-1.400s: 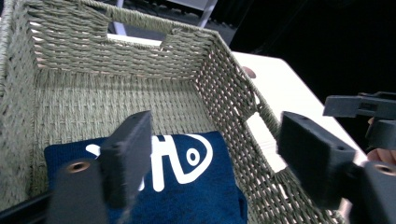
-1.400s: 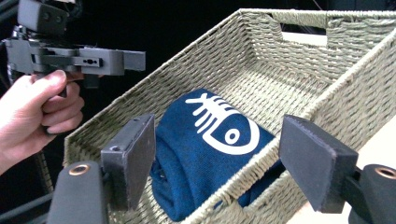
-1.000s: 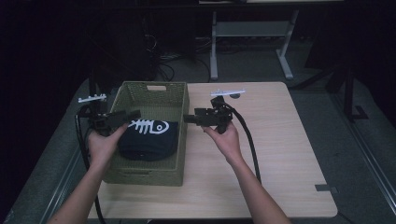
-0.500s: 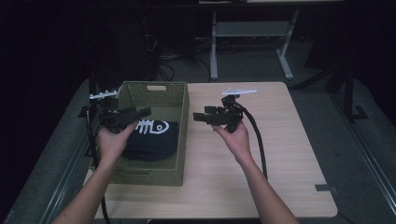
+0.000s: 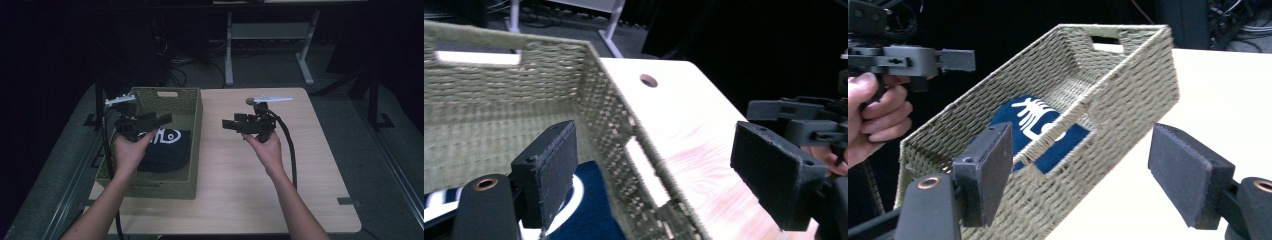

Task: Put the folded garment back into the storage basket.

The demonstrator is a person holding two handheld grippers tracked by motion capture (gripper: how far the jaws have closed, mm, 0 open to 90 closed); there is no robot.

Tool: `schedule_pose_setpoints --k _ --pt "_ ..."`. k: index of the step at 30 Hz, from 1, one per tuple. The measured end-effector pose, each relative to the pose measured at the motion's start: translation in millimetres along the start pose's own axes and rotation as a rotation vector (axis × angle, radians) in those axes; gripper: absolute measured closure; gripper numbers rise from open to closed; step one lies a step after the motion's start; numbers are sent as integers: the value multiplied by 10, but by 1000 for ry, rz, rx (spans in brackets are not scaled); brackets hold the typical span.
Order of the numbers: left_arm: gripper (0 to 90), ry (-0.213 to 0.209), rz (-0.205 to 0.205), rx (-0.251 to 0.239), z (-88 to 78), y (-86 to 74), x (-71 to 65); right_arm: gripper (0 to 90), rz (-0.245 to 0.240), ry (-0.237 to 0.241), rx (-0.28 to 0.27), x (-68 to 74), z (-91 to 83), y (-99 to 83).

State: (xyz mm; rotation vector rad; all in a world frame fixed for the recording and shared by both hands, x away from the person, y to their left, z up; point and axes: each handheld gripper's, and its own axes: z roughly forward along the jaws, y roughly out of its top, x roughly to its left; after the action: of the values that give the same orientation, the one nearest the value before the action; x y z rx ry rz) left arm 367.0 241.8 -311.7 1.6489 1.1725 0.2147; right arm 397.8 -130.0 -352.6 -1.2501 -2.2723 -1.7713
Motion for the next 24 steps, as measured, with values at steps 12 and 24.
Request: schedule_pose_setpoints --k 12,24 --pt "184 -54 41 22 220 8 -292 252 29 -66 -16 -214 -345 -87" --pt "184 -91 62 40 426 8 -517 250 36 -101 -20 -346 -591 -127"
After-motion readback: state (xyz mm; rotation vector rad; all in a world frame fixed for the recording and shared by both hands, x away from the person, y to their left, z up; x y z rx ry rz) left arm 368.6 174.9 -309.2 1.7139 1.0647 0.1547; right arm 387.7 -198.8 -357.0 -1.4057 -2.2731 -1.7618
